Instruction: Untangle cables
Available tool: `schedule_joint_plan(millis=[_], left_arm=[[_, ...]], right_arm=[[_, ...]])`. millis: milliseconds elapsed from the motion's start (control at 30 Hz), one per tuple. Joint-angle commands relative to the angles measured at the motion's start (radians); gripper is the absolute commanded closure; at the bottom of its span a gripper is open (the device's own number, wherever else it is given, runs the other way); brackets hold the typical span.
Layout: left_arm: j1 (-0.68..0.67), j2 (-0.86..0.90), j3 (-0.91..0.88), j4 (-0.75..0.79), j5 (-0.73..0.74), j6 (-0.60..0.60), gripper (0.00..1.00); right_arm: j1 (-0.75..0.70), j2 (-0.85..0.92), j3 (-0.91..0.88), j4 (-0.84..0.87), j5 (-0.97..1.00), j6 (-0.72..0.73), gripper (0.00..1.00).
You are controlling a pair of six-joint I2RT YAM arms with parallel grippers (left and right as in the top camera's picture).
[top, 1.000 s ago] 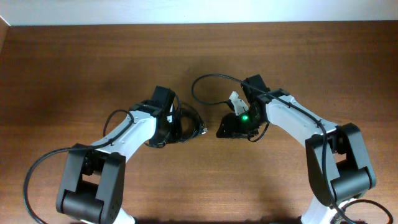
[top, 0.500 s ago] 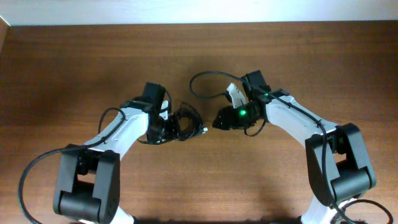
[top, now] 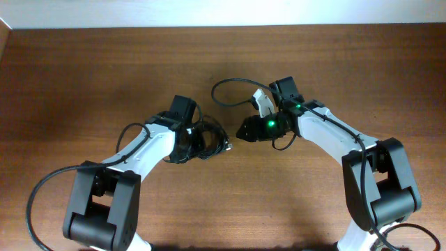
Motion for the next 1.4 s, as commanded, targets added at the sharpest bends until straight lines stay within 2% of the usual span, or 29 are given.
schedule_joint_plan(millis=[0,33,67,167,233,333,400,433,667,767,800,833,867,900,967,1100,1200,1300,1367], left_arm=[[0.000,0.008,-0.029,0.008,-0.103,-0.003,0.76],[-0.001,0.008,-0.029,0.023,-0.096,-0.003,0.76],[0.000,0.008,-0.029,0.039,-0.081,-0.018,0.76],[0.000,0.008,-0.029,0.074,-0.014,-0.063,0.78],[0.014,0.008,-0.029,0.080,0.113,-0.062,0.82],[0.068,0.008,-0.029,0.047,0.151,-0.062,0.86],[0.114,0.008,-0.029,0.021,0.201,-0.029,0.72],[0.133,0.008,-0.029,0.022,0.235,0.014,0.68],[0.150,0.008,-0.029,0.165,0.249,0.009,0.68],[0.150,0.008,-0.029,0.156,0.248,0.011,0.66],[0.151,0.008,-0.029,0.150,0.240,0.011,0.65],[0.151,0.008,-0.029,0.149,0.237,0.014,0.65],[0.151,0.008,-0.029,0.145,0.237,0.014,0.64],[0.150,0.008,-0.029,0.142,0.237,0.014,0.64],[0.151,0.008,-0.029,0.139,0.222,0.014,0.64],[0.150,0.008,-0.029,0.134,0.166,0.015,0.64],[0.150,0.008,-0.029,0.134,0.144,0.042,0.64],[0.151,0.008,-0.029,0.121,0.156,0.182,0.55],[0.151,0.008,-0.027,0.120,0.267,0.355,0.49]], right_arm=[[0.007,-0.024,-0.005,-0.005,-0.016,-0.008,0.39],[0.007,-0.024,-0.005,-0.002,-0.043,-0.012,0.33],[0.008,-0.024,-0.005,0.003,-0.048,-0.013,0.32],[0.024,-0.024,-0.005,0.010,-0.047,-0.019,0.32],[0.032,-0.024,-0.005,0.010,-0.044,-0.019,0.28],[0.034,-0.024,-0.005,0.032,-0.049,-0.018,0.26],[0.045,-0.024,-0.005,0.069,-0.048,-0.019,0.26],[0.052,-0.024,-0.005,0.087,-0.048,-0.019,0.26],[0.124,-0.005,-0.005,0.229,0.125,-0.011,0.28],[0.156,0.063,-0.005,0.269,0.130,0.004,0.27],[0.161,0.089,-0.005,0.272,0.131,0.004,0.34],[0.161,0.104,-0.005,0.272,0.145,0.004,0.48],[0.159,0.104,-0.005,0.270,0.171,0.004,0.76],[0.154,0.100,-0.004,0.264,0.166,0.030,0.94],[0.146,0.097,-0.004,0.219,0.116,0.072,0.96],[0.150,0.097,-0.004,-0.003,0.099,0.072,0.95],[0.149,0.097,-0.004,-0.079,0.085,-0.014,0.95],[0.147,0.097,0.034,-0.082,-0.082,-0.107,0.96],[0.147,0.097,0.068,-0.082,-0.131,-0.216,0.96]])
